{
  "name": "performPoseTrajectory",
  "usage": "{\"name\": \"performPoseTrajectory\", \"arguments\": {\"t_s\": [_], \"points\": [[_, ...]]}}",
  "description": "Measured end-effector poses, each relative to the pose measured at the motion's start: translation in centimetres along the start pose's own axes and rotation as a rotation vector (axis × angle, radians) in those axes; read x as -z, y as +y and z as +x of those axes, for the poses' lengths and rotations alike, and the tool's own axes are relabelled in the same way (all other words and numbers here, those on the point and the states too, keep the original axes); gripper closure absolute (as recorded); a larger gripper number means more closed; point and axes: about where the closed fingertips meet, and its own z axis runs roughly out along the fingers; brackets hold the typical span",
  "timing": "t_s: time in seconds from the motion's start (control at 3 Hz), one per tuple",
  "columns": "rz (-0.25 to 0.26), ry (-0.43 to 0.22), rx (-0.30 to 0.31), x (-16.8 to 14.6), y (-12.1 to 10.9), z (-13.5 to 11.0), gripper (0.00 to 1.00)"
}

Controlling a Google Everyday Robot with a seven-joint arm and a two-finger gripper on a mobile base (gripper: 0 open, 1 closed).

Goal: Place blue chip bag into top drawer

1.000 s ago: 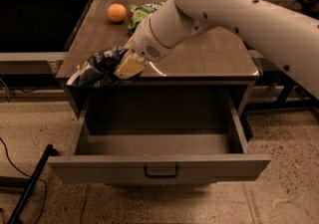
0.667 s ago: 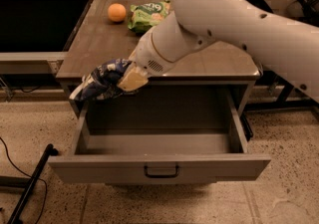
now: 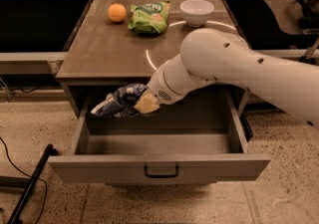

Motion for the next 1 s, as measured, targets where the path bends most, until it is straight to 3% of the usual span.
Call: {"name": "performPoseTrajectory", "arguments": {"t_s": [0.33, 1.0], "points": [[0.027, 0.018, -0.075, -1.6, -0.8, 2.8, 1.0], [0.05, 0.02, -0.169, -4.3, -2.0, 6.6, 1.0]]}}
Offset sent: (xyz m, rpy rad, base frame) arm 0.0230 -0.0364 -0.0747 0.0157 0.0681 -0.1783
